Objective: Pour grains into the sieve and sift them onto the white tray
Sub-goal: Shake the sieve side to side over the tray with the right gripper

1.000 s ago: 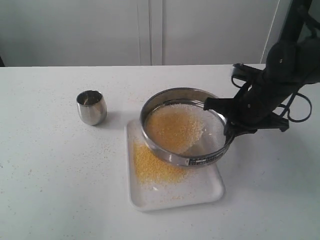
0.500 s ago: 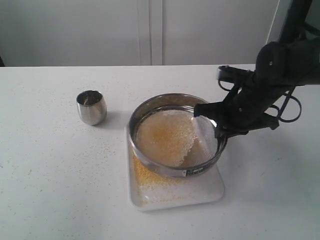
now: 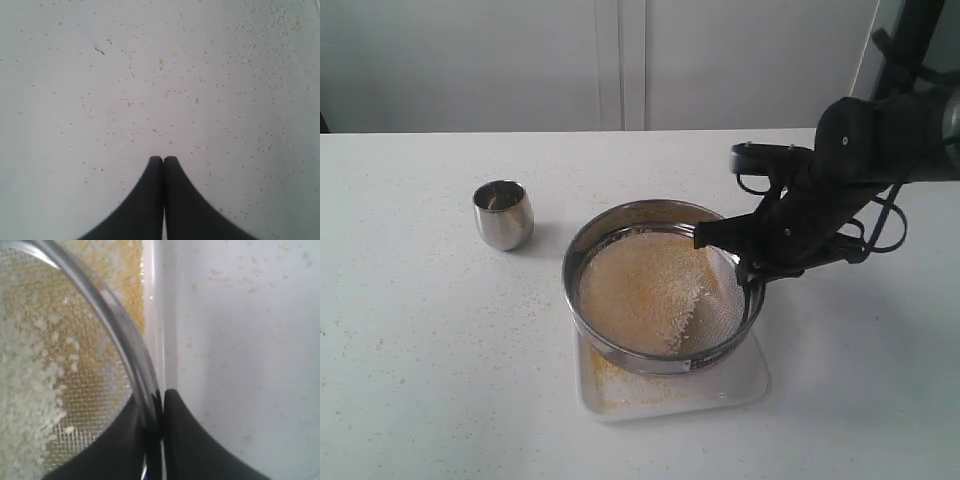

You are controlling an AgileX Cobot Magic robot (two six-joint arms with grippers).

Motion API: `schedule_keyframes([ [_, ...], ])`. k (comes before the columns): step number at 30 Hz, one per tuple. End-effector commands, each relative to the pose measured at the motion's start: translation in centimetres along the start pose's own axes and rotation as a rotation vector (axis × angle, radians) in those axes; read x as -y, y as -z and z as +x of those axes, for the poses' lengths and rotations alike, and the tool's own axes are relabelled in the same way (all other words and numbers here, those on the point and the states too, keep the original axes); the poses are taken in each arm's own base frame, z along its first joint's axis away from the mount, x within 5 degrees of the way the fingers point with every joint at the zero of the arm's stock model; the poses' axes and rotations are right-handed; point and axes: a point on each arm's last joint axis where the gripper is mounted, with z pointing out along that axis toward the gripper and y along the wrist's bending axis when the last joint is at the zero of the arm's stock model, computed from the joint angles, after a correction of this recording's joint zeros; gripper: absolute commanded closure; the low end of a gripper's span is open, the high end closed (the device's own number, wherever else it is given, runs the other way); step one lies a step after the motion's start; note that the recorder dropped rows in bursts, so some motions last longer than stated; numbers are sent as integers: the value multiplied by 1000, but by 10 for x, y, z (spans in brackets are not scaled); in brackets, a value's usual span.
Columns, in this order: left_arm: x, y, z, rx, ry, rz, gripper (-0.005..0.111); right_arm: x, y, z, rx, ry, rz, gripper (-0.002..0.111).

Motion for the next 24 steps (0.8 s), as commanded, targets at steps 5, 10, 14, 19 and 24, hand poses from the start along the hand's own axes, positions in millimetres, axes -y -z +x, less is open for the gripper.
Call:
schedule_keyframes([
  [5,1,0,3,-6,9,7,107,0,5,-5,39,-2,-48,108],
  [10,1,0,3,-6,9,7,107,18,7,-17,112,-256,-54,108],
  [14,1,0,3,-6,9,7,107,0,4,-2,-3,-56,-76,108],
  [19,1,0,3,-6,9,7,107,17,7,-18,122,-212,-55,108],
  [24,1,0,3,-6,9,7,107,0,4,-4,17,-29,-74,108],
])
